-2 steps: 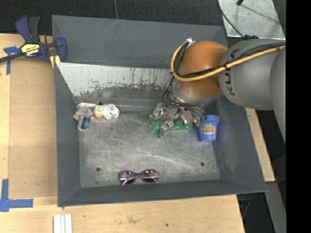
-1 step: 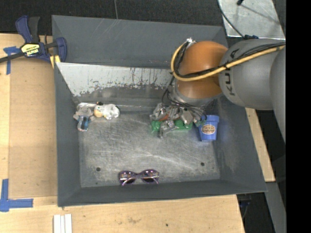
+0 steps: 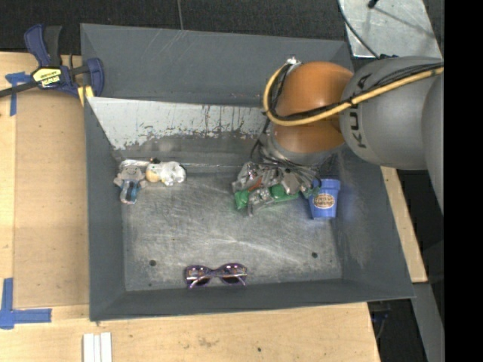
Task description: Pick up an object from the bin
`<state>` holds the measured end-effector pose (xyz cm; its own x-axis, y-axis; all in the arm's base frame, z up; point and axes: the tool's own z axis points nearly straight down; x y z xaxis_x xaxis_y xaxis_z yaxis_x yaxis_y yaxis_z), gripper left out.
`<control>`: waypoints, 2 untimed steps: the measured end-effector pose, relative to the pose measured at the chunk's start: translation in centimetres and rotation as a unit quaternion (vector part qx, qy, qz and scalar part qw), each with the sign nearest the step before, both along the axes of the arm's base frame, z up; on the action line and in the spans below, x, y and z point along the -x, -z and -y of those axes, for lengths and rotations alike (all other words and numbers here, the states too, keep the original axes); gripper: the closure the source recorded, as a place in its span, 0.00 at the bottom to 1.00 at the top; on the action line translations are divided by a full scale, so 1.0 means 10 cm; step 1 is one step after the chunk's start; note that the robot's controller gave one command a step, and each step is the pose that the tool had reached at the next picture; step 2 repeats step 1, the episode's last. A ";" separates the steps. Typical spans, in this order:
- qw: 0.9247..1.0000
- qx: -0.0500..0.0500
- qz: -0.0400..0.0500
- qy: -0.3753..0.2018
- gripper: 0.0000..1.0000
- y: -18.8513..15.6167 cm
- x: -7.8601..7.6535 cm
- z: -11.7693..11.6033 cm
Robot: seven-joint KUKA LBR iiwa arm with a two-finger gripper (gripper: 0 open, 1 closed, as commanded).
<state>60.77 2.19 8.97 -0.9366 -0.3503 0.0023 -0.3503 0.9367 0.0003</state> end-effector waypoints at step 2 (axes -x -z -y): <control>1.000 -0.001 0.003 -0.008 1.00 -1.47 -0.04 -0.20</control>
Offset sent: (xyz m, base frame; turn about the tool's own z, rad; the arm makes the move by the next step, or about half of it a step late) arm 0.0000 0.0000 0.0000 0.0000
